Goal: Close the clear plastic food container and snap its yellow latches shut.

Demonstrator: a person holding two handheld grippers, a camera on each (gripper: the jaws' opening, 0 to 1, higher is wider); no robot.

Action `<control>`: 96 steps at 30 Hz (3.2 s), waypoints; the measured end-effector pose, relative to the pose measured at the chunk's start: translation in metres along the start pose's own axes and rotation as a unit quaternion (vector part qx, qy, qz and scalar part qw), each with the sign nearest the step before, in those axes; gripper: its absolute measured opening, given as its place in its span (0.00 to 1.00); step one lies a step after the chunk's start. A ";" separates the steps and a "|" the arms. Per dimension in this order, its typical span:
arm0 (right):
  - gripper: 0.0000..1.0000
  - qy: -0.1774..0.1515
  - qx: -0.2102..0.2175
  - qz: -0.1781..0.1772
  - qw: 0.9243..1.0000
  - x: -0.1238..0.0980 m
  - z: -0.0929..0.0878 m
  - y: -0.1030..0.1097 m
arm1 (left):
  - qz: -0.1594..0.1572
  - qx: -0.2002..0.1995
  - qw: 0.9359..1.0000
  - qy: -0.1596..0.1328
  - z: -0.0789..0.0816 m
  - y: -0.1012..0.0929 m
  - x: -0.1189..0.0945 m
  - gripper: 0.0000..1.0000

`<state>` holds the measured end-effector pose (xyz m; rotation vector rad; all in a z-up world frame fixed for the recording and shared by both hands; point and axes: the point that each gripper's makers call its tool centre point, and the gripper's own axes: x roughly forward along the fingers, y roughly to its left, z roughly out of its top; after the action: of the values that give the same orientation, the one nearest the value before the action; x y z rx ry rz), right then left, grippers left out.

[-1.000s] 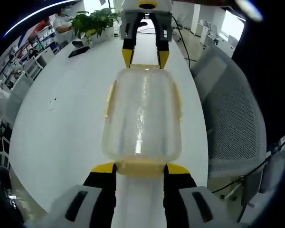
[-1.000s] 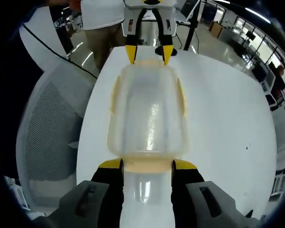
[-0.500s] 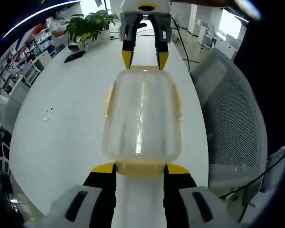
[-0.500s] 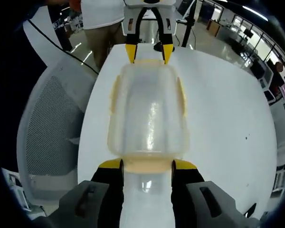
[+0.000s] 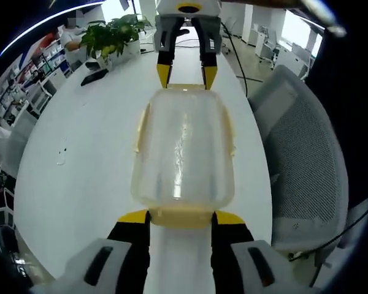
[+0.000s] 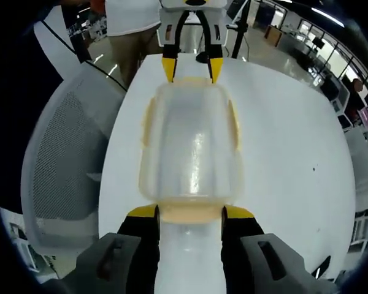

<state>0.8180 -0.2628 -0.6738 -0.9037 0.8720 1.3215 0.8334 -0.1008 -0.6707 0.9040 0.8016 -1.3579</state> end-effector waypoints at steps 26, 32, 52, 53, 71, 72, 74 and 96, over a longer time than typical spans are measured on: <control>0.36 0.013 0.005 -0.002 1.000 -0.003 -0.049 -0.012 | 0.003 0.010 1.000 0.000 0.035 0.012 0.037 0.32; 0.36 0.014 0.006 0.001 1.000 -0.001 -0.058 -0.016 | 0.004 0.008 1.000 0.000 0.038 0.016 0.045 0.32; 0.36 0.019 0.008 0.001 1.000 0.007 -0.081 -0.022 | 0.001 0.007 1.000 0.001 0.045 0.020 0.069 0.32; 0.36 0.019 0.009 0.001 1.000 0.008 -0.081 -0.023 | 0.002 0.007 1.000 0.001 0.045 0.021 0.071 0.32; 0.36 0.022 0.006 0.002 1.000 0.019 -0.085 -0.026 | -0.002 0.006 1.000 0.010 0.040 0.022 0.079 0.33; 0.36 0.022 0.006 0.002 1.000 0.019 -0.085 -0.026 | -0.002 0.006 1.000 0.010 0.039 0.023 0.079 0.33; 0.37 0.023 0.005 0.003 1.000 0.020 -0.086 -0.026 | -0.004 0.005 1.000 0.010 0.039 0.023 0.080 0.33; 0.38 0.016 0.005 0.006 1.000 0.023 -0.086 -0.026 | -0.011 0.005 1.000 0.005 0.037 0.019 0.082 0.33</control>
<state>0.8436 -0.3334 -0.7285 -0.9138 0.9099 1.3153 0.8562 -0.1711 -0.7261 0.9140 0.8155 -1.3786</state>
